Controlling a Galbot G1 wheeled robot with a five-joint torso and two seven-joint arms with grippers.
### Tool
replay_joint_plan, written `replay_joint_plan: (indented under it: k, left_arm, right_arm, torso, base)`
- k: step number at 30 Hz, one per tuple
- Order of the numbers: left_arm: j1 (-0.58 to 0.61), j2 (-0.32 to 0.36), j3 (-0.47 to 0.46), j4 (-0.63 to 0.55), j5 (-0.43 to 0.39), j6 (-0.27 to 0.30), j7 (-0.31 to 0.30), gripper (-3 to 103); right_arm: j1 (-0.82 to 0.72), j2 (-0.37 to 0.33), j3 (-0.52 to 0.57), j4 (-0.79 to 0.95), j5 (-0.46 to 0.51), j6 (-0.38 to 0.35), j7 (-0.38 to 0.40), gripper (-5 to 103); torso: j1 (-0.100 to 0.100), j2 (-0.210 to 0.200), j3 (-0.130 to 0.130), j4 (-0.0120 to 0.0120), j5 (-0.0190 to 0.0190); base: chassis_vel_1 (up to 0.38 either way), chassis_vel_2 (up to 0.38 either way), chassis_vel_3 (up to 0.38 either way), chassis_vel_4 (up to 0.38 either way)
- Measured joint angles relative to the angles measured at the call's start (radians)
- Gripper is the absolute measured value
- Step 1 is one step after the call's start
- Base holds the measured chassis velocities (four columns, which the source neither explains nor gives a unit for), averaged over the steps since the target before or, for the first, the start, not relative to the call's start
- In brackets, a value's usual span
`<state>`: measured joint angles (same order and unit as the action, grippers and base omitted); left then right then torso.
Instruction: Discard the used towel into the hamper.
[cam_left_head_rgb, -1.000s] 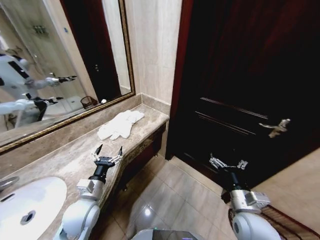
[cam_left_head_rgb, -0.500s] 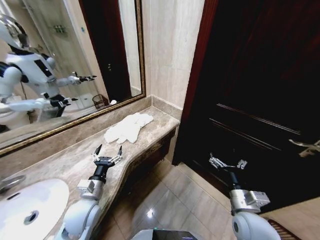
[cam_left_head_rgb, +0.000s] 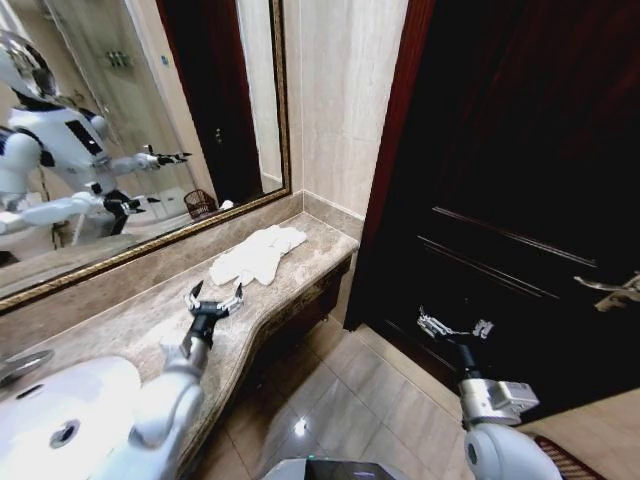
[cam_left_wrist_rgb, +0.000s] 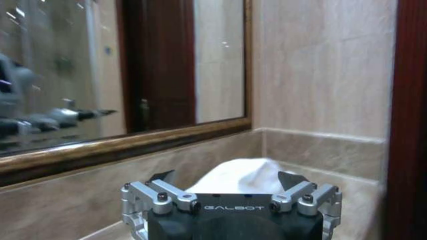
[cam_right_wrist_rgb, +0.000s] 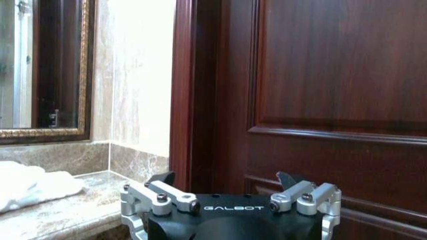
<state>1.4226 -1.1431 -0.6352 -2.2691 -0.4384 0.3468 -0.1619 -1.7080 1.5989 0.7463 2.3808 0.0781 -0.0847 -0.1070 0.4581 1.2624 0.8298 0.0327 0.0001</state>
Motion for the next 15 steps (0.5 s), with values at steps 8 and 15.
replay_joint_plan:
  k: [8,15]
  left_arm:
    - [-0.195,0.185,0.052,0.138,-0.202,0.171,-0.020,100]
    - [-0.310,0.287,0.054,0.195,-0.304,0.304,-0.039,100]
  right_arm:
    - [-0.014,0.005,0.005,-0.014,0.000,0.019,0.000,100]
    - [0.030,-0.016,-0.027,-0.038,-0.001,0.004,-0.010,100]
  torso:
    - [0.000,0.000,0.000,0.0005,-0.0005]
    - [0.000,0.000,0.000,0.0003,0.0003]
  base:
    - [0.000,0.000,0.000,0.000]
    - [0.000,0.000,0.000,0.000]
